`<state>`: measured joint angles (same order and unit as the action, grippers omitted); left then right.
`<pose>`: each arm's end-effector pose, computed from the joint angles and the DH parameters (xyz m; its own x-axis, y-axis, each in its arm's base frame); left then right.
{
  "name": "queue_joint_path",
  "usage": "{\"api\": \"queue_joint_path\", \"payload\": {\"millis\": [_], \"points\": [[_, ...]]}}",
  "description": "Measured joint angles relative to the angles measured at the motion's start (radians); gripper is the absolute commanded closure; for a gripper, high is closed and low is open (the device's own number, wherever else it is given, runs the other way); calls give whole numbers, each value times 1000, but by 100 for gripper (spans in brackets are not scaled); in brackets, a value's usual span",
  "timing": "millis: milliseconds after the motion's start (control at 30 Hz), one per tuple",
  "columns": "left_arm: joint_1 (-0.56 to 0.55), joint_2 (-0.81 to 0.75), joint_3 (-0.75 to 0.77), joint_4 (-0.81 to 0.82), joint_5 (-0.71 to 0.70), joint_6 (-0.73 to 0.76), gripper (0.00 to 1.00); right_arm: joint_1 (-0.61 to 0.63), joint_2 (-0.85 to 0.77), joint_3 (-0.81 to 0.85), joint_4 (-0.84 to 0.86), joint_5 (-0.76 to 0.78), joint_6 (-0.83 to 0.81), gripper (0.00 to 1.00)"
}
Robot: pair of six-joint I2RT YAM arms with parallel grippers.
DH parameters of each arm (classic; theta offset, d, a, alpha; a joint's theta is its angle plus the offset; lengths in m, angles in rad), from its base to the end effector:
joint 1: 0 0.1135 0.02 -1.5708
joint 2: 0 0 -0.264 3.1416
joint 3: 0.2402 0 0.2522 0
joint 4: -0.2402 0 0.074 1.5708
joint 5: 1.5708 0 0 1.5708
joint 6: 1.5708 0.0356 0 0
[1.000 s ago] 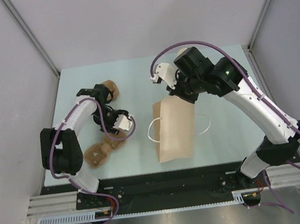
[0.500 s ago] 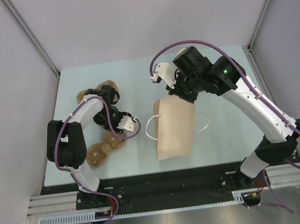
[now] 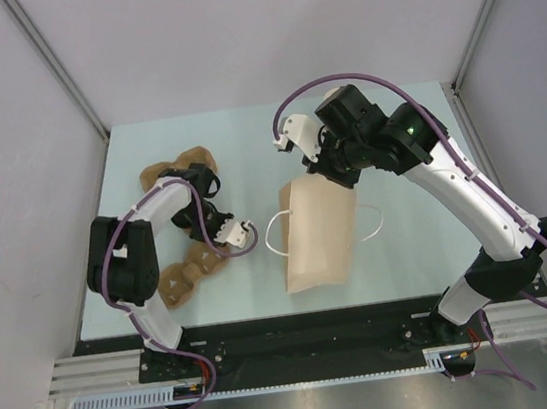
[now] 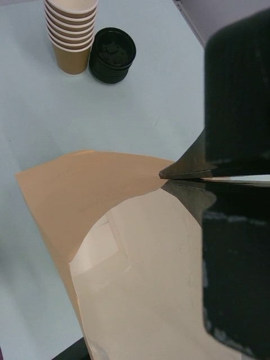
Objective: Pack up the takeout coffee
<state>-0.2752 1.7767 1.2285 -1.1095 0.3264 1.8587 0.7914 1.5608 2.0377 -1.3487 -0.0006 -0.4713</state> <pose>0.2904 -0.0939 0.1882 0.4934 0.8044 -0.3309 0.8538 -0.5206 0.0075 0.1954 0.1977 0.4593 -0.1563 -0.8042 -0.5735 -0.8783 0.3788 -0.2917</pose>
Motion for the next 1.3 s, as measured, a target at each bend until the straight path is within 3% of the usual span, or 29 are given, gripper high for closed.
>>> {"api": "queue_joint_path", "payload": {"millis": [67, 100, 167, 333, 567, 900, 1300], "points": [[-2, 0, -4, 1, -1, -5, 81, 0, 0, 0, 0, -1, 0, 100], [-2, 1, -5, 0, -1, -7, 91, 0, 0, 0, 0, -1, 0, 100], [-4, -2, -5, -4, 3, -19, 100, 0, 0, 0, 0, -5, 0, 100], [-12, -50, 5, -47, 47, -73, 100, 1, 0, 0, 0, -11, 0, 100], [-6, -267, 106, -146, 121, -212, 100, 22, 0, 0, 0, -5, 5, 100], [112, -512, 402, -215, 175, -472, 100, 43, 23, 5, 0, 53, 25, 100], [112, -727, 871, 40, 126, -946, 100, 43, 101, 58, 0, 83, 48, 100]]}}
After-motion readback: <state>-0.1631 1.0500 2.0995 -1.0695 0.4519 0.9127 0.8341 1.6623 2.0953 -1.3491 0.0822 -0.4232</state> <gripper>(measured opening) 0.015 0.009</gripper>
